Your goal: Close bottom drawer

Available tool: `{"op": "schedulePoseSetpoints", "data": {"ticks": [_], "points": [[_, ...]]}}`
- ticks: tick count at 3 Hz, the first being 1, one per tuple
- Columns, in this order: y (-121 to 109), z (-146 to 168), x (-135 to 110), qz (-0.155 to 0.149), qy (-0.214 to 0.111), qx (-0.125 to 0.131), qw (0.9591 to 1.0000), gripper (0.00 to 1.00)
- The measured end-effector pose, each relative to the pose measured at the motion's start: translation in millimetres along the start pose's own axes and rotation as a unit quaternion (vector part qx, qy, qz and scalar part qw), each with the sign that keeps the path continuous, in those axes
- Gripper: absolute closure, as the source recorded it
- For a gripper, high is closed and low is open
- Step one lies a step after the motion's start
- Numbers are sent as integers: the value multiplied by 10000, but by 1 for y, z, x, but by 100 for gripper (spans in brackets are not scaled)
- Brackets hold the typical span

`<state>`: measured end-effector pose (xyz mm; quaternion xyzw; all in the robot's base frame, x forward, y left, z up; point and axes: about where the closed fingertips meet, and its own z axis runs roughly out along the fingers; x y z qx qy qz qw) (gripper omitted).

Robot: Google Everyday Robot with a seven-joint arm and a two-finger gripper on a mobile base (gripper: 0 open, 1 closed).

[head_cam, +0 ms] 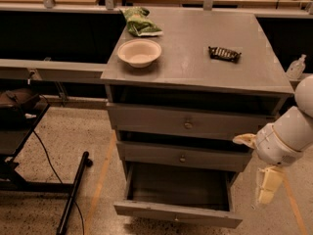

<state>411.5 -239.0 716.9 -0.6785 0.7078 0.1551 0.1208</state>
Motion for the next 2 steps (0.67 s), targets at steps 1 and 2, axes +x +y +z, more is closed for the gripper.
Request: {"op": "schedulePoseSetpoints", "data": {"ticks": [1,2], "points": [[-5,45,4,-13,-270,-314,9991,0],[-6,136,2,-297,-847,-702,9935,0]]}}
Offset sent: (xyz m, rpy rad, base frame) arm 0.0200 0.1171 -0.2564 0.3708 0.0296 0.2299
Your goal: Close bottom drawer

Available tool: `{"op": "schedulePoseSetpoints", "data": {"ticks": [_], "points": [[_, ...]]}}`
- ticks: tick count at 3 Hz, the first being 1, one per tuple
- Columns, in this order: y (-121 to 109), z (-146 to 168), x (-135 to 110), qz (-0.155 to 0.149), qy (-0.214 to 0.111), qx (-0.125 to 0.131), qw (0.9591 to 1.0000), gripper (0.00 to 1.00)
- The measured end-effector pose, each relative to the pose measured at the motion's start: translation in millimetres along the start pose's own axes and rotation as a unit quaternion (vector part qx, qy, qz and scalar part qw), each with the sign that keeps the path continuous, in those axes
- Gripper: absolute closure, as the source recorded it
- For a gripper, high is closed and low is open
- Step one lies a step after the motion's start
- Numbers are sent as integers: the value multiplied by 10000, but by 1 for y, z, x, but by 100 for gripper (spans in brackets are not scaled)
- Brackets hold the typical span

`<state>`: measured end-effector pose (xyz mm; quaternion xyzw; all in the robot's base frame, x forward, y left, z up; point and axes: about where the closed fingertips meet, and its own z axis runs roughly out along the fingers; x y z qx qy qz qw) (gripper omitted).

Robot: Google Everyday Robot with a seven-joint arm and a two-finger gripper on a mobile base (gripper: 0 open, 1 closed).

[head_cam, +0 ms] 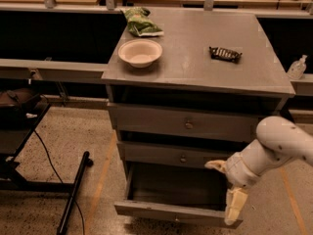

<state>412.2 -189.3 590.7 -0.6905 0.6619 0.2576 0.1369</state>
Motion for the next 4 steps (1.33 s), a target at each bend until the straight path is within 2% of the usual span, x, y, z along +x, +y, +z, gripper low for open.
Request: {"op": "schedulePoseSetpoints", "data": {"ticks": [1,3,4], "points": [[-14,34,11,-3,-190,44,9998,0],[-10,38,9,-75,-275,-15,9996,0],[0,79,19,-62,-319,-61,9995,0]]}}
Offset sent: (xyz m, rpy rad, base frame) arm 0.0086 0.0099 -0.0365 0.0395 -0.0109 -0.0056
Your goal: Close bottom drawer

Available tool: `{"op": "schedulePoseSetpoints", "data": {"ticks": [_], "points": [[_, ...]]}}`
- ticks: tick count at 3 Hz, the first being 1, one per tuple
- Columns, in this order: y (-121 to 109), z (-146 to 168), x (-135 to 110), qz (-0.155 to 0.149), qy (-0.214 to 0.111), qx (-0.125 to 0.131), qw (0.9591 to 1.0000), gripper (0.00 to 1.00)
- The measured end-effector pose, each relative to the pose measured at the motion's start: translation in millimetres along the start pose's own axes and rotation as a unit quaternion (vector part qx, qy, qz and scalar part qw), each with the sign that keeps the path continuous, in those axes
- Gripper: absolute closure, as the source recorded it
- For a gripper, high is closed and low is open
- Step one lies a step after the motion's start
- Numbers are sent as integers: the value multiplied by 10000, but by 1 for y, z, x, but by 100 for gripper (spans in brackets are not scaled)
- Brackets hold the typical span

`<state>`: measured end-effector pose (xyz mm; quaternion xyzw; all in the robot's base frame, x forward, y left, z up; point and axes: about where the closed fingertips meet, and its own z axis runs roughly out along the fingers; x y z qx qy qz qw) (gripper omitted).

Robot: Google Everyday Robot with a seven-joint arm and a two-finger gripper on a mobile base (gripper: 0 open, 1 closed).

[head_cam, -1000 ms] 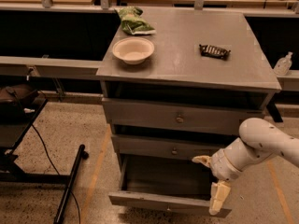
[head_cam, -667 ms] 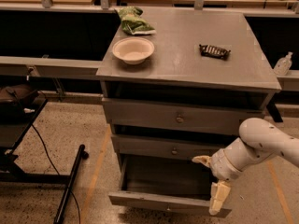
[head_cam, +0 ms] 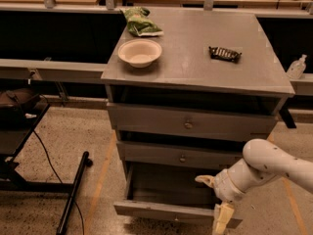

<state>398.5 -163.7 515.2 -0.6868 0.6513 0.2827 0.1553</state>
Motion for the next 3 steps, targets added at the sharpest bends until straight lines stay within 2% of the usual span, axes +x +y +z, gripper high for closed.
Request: {"op": "schedulePoseSetpoints", "data": {"ticks": [1,2,3], "points": [[14,47,21,120,105,327,9993,0],[8,58,27,111,176,636,9978,0],[-10,64,29,291,16,715,9970,0]]}}
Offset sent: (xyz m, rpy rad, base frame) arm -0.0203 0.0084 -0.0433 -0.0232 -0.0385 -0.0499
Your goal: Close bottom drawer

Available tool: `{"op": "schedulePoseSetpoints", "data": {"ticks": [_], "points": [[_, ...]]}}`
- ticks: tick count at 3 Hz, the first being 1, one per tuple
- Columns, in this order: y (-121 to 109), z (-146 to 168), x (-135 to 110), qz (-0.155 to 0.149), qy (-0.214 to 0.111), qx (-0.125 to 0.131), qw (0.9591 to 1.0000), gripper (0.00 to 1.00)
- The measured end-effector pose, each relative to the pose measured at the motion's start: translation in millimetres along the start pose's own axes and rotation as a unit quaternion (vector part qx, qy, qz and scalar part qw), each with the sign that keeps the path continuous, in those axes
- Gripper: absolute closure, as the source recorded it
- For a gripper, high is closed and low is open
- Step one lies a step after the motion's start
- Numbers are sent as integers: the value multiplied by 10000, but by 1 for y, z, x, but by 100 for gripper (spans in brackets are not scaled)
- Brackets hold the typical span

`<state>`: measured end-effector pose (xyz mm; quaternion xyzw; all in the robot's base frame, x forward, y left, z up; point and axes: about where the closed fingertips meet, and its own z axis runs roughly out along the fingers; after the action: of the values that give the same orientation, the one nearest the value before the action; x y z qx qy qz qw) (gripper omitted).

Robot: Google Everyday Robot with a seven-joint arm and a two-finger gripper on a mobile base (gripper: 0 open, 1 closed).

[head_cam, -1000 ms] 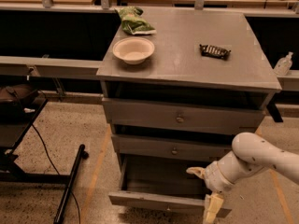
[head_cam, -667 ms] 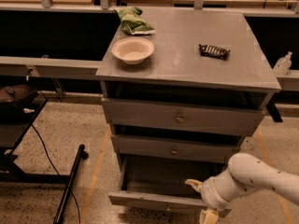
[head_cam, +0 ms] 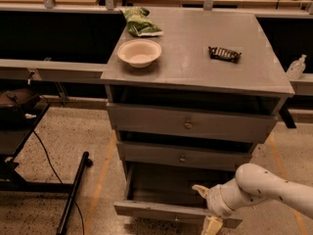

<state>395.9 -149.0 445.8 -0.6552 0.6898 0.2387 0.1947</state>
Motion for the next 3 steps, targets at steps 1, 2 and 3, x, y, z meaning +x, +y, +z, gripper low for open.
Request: {"op": "schedulePoseSetpoints", "data": {"ticks": [1,2,3], "points": [[-35,14,21,221,-331,504,9979,0],[-67,40,61,591,-709,929,9914,0],[-85,64,91,854,-829,1016,9877,16]]}}
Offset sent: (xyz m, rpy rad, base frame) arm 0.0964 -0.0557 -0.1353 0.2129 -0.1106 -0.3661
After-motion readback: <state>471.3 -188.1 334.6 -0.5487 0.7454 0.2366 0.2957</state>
